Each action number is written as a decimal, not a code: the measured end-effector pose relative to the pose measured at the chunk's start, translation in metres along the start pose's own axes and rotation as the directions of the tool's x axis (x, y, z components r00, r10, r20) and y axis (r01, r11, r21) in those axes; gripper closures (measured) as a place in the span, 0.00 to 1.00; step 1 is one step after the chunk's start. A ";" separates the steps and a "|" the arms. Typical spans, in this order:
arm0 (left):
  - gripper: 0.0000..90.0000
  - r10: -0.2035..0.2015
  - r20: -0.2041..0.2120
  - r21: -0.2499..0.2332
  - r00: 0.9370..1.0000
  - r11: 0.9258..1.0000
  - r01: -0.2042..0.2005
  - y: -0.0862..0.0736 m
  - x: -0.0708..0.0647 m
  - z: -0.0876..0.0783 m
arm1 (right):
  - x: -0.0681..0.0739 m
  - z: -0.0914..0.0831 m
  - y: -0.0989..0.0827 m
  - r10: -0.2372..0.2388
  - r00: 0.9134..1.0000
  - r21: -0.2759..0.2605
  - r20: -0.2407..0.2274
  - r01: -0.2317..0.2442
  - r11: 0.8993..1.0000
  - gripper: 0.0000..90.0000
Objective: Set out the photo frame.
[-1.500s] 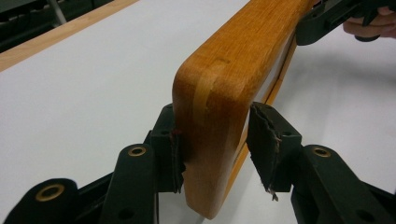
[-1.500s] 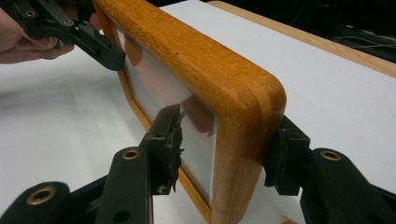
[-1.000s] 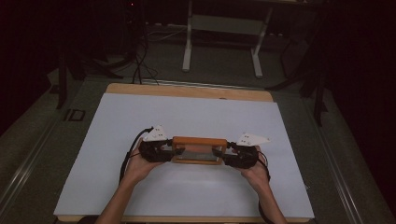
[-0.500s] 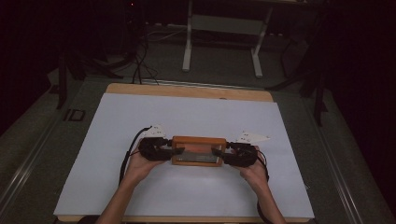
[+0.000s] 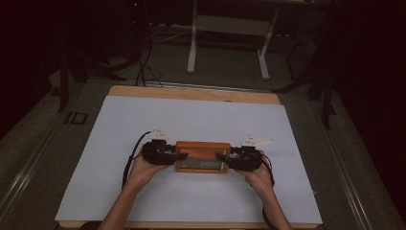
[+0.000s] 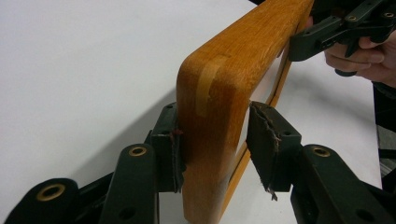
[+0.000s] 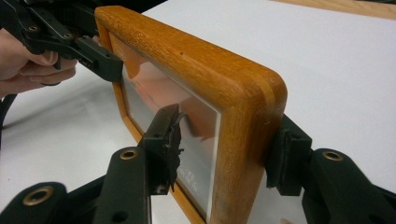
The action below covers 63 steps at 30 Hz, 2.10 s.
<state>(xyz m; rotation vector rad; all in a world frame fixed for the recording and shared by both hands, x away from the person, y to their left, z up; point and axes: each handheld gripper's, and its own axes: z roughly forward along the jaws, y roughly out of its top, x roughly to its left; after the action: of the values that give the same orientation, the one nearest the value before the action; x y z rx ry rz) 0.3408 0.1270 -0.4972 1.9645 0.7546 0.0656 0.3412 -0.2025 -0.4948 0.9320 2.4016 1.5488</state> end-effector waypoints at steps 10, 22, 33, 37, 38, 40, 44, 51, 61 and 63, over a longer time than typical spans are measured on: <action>0.64 -0.008 -0.006 0.006 1.000 1.000 0.008 -0.002 0.003 0.003 | -0.004 0.005 -0.003 0.017 1.000 0.008 -0.006 -0.017 1.000 0.57; 0.63 -0.032 -0.021 -0.008 0.999 0.999 0.032 -0.003 0.006 0.006 | -0.010 0.010 -0.002 0.009 1.000 0.017 -0.006 -0.009 1.000 0.55; 0.61 -0.016 -0.047 -0.011 0.999 1.000 0.016 -0.003 0.005 0.008 | -0.013 0.012 -0.002 0.009 1.000 0.011 -0.011 -0.009 1.000 0.55; 0.60 -0.005 -0.059 -0.006 0.998 1.000 0.005 -0.003 0.003 0.008 | -0.013 0.012 -0.003 0.007 1.000 0.008 -0.010 -0.007 1.000 0.55; 0.60 -0.005 -0.062 -0.005 0.998 1.000 0.005 -0.003 0.003 0.009 | -0.013 0.012 -0.003 0.007 1.000 0.007 -0.009 -0.007 1.000 0.55; 0.58 -0.005 -0.066 0.003 0.998 1.000 0.005 -0.004 0.003 0.010 | -0.013 0.012 -0.004 0.013 1.000 0.003 -0.011 -0.013 1.000 0.55; 0.55 -0.008 -0.073 0.001 0.997 1.000 0.008 -0.006 0.003 0.010 | -0.012 0.010 -0.005 0.014 1.000 0.004 -0.002 -0.014 1.000 0.55; 0.51 -0.013 -0.088 -0.005 0.996 1.000 0.013 -0.007 0.004 0.006 | -0.012 0.003 -0.004 0.014 1.000 -0.008 0.023 -0.013 1.000 0.50; 0.48 -0.012 -0.116 -0.044 0.993 0.999 0.007 -0.005 0.001 -0.008 | -0.009 -0.006 0.001 -0.012 0.998 -0.008 0.055 0.013 1.000 0.46; 0.47 -0.014 -0.128 -0.049 0.992 0.999 0.008 -0.005 0.001 -0.011 | -0.008 -0.008 0.001 -0.015 0.998 -0.008 0.059 0.015 1.000 0.45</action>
<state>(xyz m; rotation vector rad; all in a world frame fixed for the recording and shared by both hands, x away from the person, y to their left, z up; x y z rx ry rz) 0.3356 0.1374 -0.4959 1.9238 0.8392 0.2033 0.3446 -0.2132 -0.4919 0.9423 2.3548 1.5032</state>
